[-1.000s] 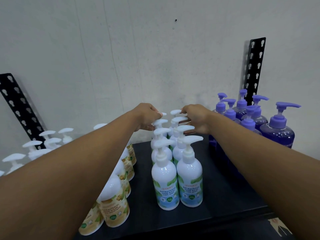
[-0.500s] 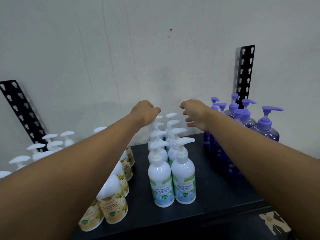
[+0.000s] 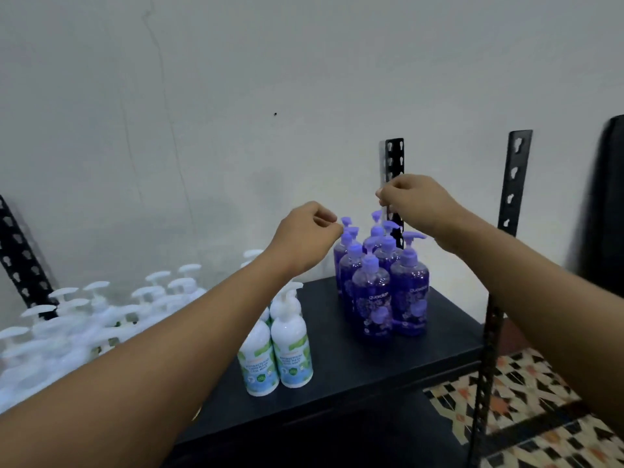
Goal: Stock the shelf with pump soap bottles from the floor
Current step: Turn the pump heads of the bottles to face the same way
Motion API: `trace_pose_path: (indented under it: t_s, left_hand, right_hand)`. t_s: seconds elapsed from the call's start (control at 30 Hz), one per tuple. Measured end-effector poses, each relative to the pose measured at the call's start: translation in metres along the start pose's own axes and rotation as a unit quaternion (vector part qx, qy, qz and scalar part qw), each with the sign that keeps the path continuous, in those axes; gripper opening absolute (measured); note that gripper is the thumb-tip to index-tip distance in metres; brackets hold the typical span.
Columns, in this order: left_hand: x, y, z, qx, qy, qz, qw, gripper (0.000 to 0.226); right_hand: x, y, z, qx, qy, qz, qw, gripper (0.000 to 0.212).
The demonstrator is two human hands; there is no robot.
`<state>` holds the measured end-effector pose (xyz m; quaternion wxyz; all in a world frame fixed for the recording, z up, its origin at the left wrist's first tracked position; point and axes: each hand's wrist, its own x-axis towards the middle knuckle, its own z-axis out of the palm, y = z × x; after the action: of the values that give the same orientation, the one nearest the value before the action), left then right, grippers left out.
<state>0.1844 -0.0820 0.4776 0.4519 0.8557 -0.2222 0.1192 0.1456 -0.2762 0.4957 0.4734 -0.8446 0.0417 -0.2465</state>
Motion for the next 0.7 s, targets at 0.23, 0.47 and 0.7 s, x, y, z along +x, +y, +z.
trace_pose_path:
  t_s: [0.23,0.47,0.7]
  left_hand:
    - [0.001,-0.007,0.066,-0.024,-0.058,-0.061,0.996,0.040]
    - [0.022,-0.013,0.090,-0.071,-0.063,-0.109,0.990,0.045]
    - [0.033,-0.022,0.095,-0.107,-0.067,-0.138,0.982,0.007]
  right_hand:
    - [-0.016,0.071,-0.018,0.043,0.053,0.099,0.993,0.017]
    - [-0.015,0.090,-0.012,0.148,-0.038,0.172,0.973,0.029]
    - [-0.003,0.103,-0.010,0.158,-0.046,0.186,0.969,0.021]
